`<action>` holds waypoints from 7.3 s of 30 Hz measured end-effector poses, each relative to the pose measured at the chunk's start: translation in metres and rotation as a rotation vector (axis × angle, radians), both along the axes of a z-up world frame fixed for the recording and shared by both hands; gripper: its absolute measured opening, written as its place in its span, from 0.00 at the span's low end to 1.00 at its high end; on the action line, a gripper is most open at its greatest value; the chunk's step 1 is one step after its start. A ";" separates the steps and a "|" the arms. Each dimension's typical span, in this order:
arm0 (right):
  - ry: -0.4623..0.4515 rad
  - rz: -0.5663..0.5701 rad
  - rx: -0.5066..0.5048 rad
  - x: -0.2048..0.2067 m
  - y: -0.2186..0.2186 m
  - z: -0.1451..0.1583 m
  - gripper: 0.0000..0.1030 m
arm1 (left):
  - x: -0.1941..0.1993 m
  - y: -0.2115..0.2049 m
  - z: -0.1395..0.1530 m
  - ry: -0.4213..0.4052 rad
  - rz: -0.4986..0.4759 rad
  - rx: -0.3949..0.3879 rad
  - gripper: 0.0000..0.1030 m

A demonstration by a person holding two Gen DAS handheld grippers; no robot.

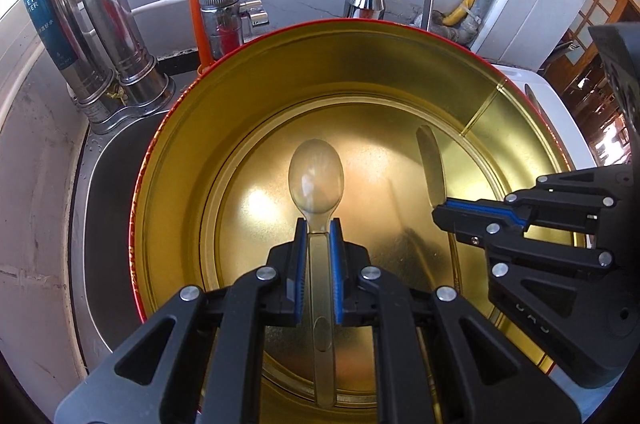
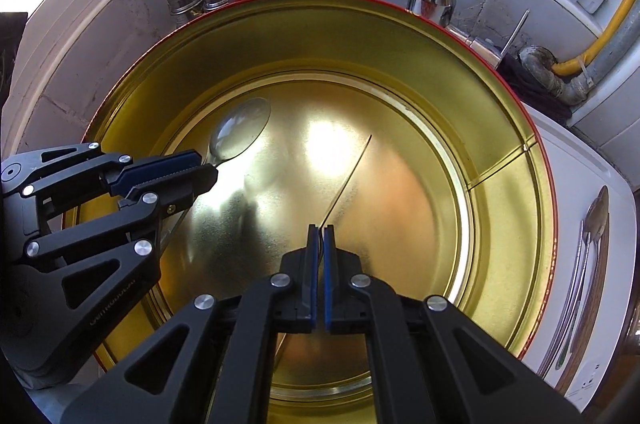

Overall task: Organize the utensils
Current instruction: 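Open the left tool to drop the spoon while the right tool drops the knife into the tin, then move both open tools back over the remaining utensils on the board, then grasp the long steel chopstick with the left tool while the right tool grasps a wooden chopstick, then carry the steel chopstick in the left tool while the right tool carries the wooden chopstick over the tin, then open the left tool to drop the steel chopstick while the right tool drops the wooden one into the tin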

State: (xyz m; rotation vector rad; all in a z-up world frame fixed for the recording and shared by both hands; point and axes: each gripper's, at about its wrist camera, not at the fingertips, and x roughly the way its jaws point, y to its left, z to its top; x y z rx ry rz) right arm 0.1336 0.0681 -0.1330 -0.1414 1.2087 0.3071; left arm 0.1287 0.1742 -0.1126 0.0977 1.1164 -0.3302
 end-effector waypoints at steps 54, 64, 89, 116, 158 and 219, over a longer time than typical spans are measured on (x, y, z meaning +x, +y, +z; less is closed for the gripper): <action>-0.231 -0.364 0.074 -0.082 -0.312 0.047 0.90 | -0.063 -0.238 0.067 -0.235 -0.167 -0.031 0.78; -0.140 -0.371 -0.001 -0.080 -0.343 0.013 0.90 | -0.050 -0.291 0.017 -0.139 -0.234 0.042 0.78; -0.061 -0.381 -0.082 -0.071 -0.349 -0.028 0.90 | -0.021 -0.294 -0.028 -0.055 -0.196 0.117 0.78; -0.043 -0.373 -0.076 -0.058 -0.344 -0.034 0.87 | -0.006 -0.302 -0.037 -0.023 -0.191 0.105 0.78; -0.271 0.037 0.109 -0.071 -0.144 0.078 0.06 | -0.062 -0.090 0.097 -0.242 0.116 -0.131 0.05; -0.149 -0.105 -0.012 -0.030 -0.019 0.036 0.54 | -0.003 0.026 0.043 -0.194 0.086 -0.121 0.64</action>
